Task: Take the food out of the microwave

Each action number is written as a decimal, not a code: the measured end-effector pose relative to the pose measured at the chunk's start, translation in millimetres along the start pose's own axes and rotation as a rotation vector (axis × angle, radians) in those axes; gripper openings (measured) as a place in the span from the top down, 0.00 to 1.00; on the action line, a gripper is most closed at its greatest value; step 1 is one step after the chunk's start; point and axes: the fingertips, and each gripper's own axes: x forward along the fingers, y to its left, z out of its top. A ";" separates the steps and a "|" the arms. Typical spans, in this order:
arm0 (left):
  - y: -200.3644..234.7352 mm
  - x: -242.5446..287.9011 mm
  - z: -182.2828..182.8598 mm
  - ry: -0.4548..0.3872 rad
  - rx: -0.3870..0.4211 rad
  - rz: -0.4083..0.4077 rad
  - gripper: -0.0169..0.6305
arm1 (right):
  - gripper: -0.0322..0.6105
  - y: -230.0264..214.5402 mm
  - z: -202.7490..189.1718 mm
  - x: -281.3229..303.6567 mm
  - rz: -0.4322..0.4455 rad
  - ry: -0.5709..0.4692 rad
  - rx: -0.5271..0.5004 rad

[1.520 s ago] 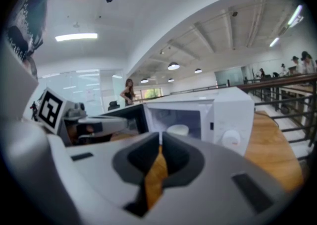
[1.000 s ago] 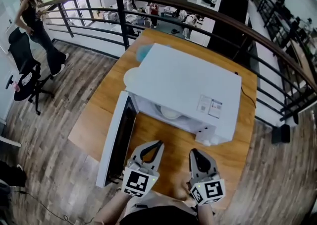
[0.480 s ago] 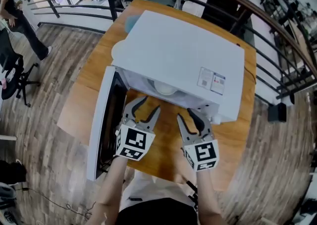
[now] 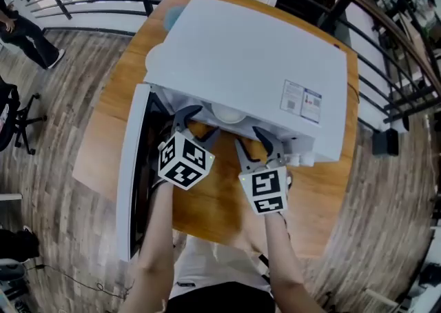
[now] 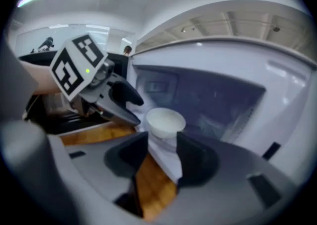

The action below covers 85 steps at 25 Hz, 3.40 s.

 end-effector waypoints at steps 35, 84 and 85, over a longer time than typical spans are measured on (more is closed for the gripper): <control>-10.9 35.7 0.4 -0.026 -0.037 -0.215 0.51 | 0.61 -11.0 -12.6 49.6 -0.093 0.141 0.033; -75.7 -76.5 17.4 -0.137 0.011 -0.040 0.57 | 0.62 44.2 -0.3 -64.0 -0.121 0.007 -0.001; -79.6 -80.2 17.8 -0.141 0.011 -0.034 0.57 | 0.62 46.0 -0.9 -69.1 -0.120 0.004 -0.005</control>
